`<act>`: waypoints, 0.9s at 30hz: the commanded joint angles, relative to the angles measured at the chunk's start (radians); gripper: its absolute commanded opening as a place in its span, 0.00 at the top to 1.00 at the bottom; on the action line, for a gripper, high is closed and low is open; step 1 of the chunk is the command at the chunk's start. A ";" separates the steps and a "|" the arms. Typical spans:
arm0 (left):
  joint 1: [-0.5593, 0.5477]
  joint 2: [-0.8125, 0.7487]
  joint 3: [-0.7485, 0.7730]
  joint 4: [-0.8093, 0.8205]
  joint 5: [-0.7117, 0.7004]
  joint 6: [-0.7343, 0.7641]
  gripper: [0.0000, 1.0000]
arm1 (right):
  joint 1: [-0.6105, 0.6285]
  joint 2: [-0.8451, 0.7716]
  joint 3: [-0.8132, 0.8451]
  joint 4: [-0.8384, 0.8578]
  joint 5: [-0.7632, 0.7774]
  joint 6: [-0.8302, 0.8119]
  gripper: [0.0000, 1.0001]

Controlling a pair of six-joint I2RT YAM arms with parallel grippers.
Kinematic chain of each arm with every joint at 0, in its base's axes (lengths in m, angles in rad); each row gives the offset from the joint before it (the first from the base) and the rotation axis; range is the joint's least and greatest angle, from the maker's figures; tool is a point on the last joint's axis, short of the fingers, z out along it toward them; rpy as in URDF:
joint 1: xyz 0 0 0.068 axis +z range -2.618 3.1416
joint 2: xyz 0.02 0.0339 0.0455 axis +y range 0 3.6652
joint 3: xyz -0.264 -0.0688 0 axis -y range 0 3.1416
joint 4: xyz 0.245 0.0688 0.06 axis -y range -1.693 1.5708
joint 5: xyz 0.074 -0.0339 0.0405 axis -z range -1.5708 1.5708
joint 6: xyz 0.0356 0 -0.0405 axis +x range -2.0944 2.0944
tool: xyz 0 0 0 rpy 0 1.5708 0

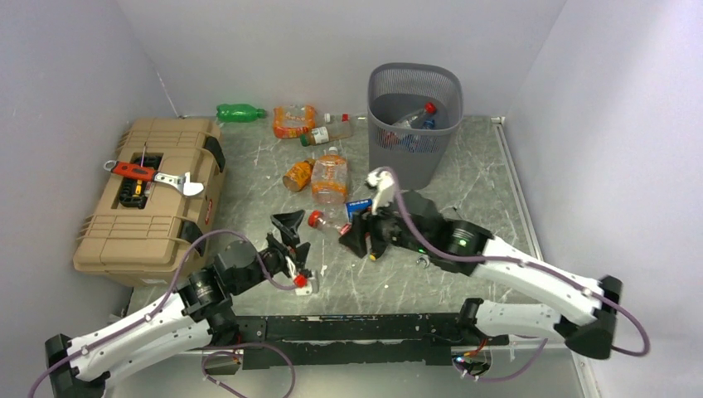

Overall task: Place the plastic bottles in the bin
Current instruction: Pick up the plastic bottle at the center of the board.

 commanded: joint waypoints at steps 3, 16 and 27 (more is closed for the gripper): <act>-0.003 0.075 0.209 0.032 0.055 -0.498 0.00 | 0.002 -0.275 -0.179 0.252 0.178 -0.047 1.00; -0.003 0.104 0.336 0.195 -0.042 -1.376 0.01 | 0.002 -0.518 -0.422 0.620 0.196 -0.025 1.00; 0.009 0.277 0.177 0.790 0.276 -1.903 0.01 | 0.002 -0.535 -0.538 0.934 0.141 0.045 1.00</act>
